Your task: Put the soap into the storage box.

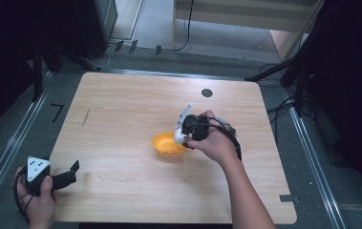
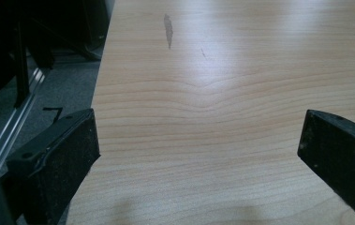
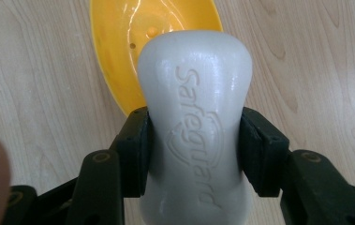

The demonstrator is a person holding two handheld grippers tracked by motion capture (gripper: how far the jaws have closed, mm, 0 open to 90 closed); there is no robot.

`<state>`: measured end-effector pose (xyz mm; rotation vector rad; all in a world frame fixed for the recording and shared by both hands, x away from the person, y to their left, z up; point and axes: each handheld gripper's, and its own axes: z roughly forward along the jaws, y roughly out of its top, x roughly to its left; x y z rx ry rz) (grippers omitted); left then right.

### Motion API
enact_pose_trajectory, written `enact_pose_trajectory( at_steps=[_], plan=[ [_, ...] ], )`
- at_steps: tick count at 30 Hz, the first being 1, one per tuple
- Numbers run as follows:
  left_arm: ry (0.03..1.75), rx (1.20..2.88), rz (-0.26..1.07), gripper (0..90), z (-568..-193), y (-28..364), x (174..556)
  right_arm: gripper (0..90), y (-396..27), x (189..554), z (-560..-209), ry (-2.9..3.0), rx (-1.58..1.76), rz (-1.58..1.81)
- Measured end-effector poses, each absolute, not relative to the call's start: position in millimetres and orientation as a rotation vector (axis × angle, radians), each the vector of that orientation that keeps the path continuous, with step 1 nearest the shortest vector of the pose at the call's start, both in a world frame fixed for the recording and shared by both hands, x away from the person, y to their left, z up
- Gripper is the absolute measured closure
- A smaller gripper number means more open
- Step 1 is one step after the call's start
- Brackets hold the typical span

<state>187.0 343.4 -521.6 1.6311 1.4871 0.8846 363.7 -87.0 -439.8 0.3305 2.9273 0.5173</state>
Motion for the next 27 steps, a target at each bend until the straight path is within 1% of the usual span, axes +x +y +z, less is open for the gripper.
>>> enact_pose_trajectory(
  at_steps=[27],
  plan=[
    [1.490,1.627,0.875,0.0,-522,344,187,50.8,-43,364,-446,2.961,0.203,0.499]
  ],
)
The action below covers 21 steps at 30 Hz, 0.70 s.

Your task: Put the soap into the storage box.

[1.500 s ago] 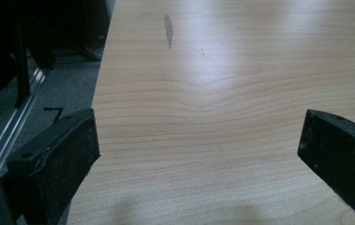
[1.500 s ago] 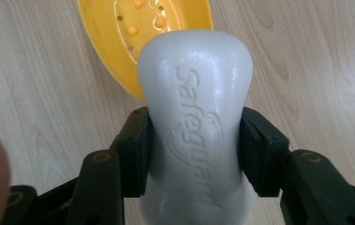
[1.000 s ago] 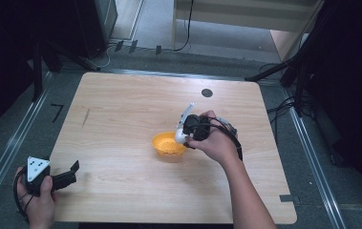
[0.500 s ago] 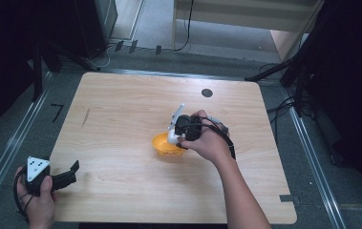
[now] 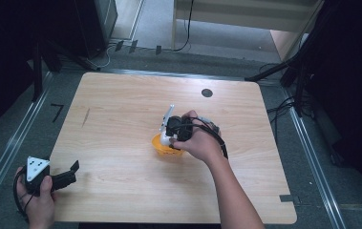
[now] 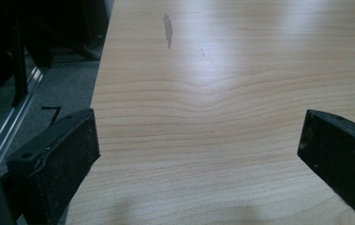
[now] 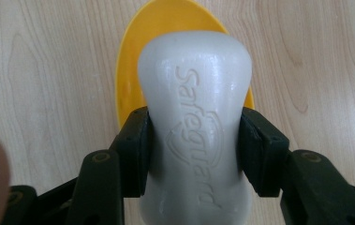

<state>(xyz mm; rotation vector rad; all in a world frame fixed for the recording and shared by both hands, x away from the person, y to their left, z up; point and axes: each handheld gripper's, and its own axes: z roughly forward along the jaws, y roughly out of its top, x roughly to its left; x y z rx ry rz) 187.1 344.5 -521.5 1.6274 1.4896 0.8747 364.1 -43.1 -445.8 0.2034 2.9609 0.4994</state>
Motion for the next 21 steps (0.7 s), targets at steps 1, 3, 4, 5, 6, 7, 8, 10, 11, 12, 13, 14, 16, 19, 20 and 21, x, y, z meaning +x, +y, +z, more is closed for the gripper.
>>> enact_pose_trajectory(
  at_steps=[1,3,4,5,6,7,8,10,11,12,13,14,16,19,20,21],
  plan=[
    [1.490,1.627,0.875,0.0,-522,344,187,50.8,-43,364,-446,2.961,0.203,0.499],
    [1.490,1.627,0.874,0.0,-522,344,187,50.8,-41,365,-447,2.957,0.203,0.497],
    [1.489,1.628,0.874,0.0,-522,344,187,50.8,-39,364,-448,2.964,0.212,0.493],
    [1.489,1.628,0.874,0.0,-522,344,187,50.8,-39,364,-448,2.964,0.212,0.493],
    [1.489,1.627,0.874,0.0,-522,344,187,50.7,-38,365,-449,2.964,0.196,0.488],
    [1.489,1.627,0.874,0.0,-522,344,187,50.7,-38,365,-449,2.964,0.196,0.488],
    [1.490,1.628,0.874,0.0,-522,344,187,50.8,-36,366,-451,2.970,0.192,0.480],
    [1.490,1.627,0.874,0.0,-522,344,187,50.8,-34,366,-454,2.977,0.193,0.464],
    [1.490,1.627,0.874,0.0,-522,344,187,50.8,-34,366,-454,2.977,0.193,0.464],
    [1.490,1.626,0.874,0.0,-522,345,187,50.8,-33,367,-456,2.977,0.183,0.458],
    [1.490,1.626,0.874,0.0,-522,345,187,50.8,-33,367,-456,2.977,0.183,0.458],
    [1.490,1.627,0.874,0.0,-522,345,187,50.8,-33,368,-457,2.982,0.181,0.457],
    [1.490,1.626,0.873,0.0,-522,344,187,50.7,-32,368,-458,2.980,0.182,0.451],
    [1.489,1.627,0.873,0.0,-522,345,187,50.7,-32,369,-459,2.982,0.180,0.453],
    [1.490,1.627,0.873,0.0,-522,345,187,50.7,-32,370,-460,2.982,0.177,0.454],
    [1.489,1.627,0.873,0.0,-522,345,187,50.7,-32,369,-461,2.982,0.190,0.447]
  ],
)
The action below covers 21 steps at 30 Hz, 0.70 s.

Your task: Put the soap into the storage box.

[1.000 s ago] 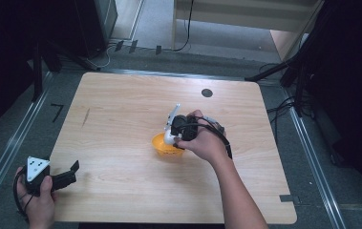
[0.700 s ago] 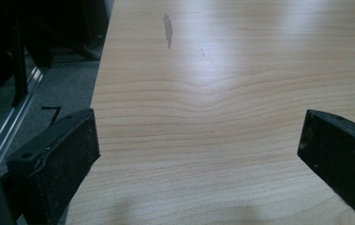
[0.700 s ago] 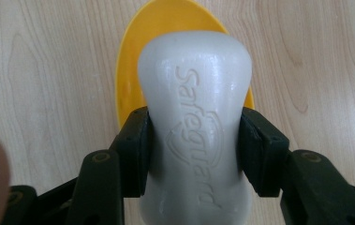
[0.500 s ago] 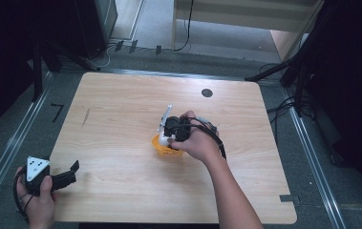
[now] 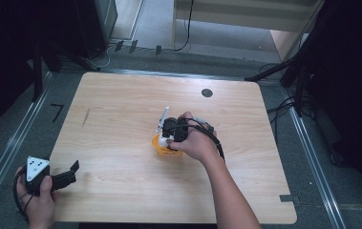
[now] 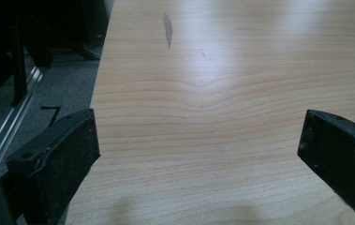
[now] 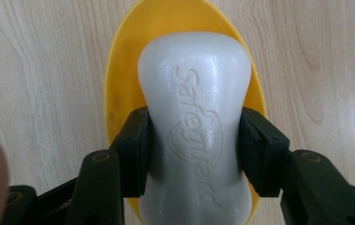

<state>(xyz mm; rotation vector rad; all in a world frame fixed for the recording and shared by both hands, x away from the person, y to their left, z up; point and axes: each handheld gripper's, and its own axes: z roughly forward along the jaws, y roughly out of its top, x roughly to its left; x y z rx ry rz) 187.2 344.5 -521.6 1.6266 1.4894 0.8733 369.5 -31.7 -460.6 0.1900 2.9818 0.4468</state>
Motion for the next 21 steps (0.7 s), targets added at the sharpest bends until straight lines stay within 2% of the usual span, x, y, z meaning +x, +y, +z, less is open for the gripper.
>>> enact_pose_trajectory(
  at_steps=[10,11,14,21],
  plan=[
    [1.489,1.628,0.874,0.0,-522,344,187,50.0,-30,372,-469,3.008,0.188,0.419],
    [1.488,1.626,0.874,0.0,-522,344,187,43.8,-31,371,-467,3.008,0.198,0.451],
    [1.489,1.626,0.873,0.0,-522,345,187,40.0,-32,371,-463,2.991,0.216,0.483],
    [1.488,1.627,0.873,0.0,-522,344,187,38.1,-53,371,-451,2.968,0.315,0.543]
  ],
)
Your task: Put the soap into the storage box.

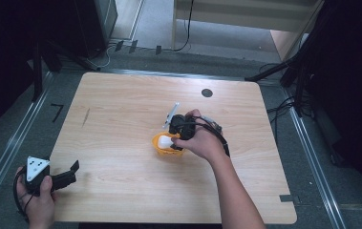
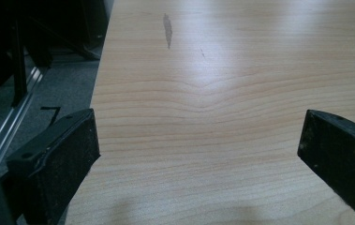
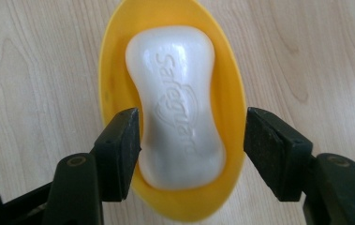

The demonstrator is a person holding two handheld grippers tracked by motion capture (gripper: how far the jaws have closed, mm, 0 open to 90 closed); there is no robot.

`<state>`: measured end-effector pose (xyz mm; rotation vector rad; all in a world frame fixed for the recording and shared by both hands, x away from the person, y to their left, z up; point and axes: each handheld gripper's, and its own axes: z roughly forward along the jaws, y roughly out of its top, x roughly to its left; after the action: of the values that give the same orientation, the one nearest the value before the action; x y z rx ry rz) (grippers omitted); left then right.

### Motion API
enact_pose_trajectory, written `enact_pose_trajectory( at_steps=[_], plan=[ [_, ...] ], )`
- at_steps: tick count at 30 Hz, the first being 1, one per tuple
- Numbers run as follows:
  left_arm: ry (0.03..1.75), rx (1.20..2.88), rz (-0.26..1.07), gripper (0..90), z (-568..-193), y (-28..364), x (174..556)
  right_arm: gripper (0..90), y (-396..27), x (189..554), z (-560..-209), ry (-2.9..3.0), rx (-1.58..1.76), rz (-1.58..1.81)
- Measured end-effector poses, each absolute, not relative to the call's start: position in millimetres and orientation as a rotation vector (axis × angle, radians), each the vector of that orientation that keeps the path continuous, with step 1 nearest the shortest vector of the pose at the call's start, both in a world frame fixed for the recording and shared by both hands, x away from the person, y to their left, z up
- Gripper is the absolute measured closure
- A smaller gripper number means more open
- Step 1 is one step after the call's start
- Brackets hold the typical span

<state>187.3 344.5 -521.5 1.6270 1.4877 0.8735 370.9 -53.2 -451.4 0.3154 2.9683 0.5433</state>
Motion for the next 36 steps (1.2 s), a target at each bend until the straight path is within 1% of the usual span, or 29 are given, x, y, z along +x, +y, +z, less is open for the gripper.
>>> enact_pose_trajectory(
  at_steps=[11,12,15,16,17,18,21,24,26,29,30,31,32,36],
  plan=[
    [1.489,1.628,0.878,0.0,-522,344,187,34.5,-90,366,-447,2.910,0.426,0.655],
    [1.489,1.628,0.878,0.0,-522,344,187,32.4,-97,365,-446,2.896,0.451,0.665],
    [1.490,1.629,0.879,0.0,-522,344,187,30.4,-105,364,-446,2.875,0.486,0.697],
    [1.490,1.630,0.879,0.0,-522,344,187,28.1,-112,363,-445,2.853,0.524,0.710],
    [1.490,1.630,0.879,0.0,-522,344,187,28.1,-112,363,-445,2.853,0.524,0.710],
    [1.490,1.629,0.880,0.0,-522,344,187,25.5,-119,363,-445,2.843,0.550,0.726],
    [1.490,1.630,0.879,0.0,-522,344,187,23.2,-126,361,-446,2.841,0.605,0.738],
    [1.490,1.630,0.880,0.0,-522,344,187,18.3,-133,359,-447,2.820,0.653,0.755],
    [1.490,1.630,0.880,0.0,-522,344,187,13.6,-142,356,-449,2.795,0.724,0.775],
    [1.491,1.630,0.880,0.0,-522,344,187,11.2,-148,354,-451,2.780,0.748,0.776],
    [1.491,1.628,0.880,0.0,-522,344,187,5.0,-154,352,-453,2.773,0.785,0.778],
    [1.490,1.631,0.881,0.0,-522,344,187,5.0,-154,352,-453,2.773,0.785,0.778],
    [1.491,1.628,0.880,0.0,-522,344,187,0.0,-160,350,-456,2.778,0.796,0.779],
    [1.490,1.630,0.881,0.0,-522,344,187,0.0,-170,346,-460,2.765,0.831,0.771]
  ],
)
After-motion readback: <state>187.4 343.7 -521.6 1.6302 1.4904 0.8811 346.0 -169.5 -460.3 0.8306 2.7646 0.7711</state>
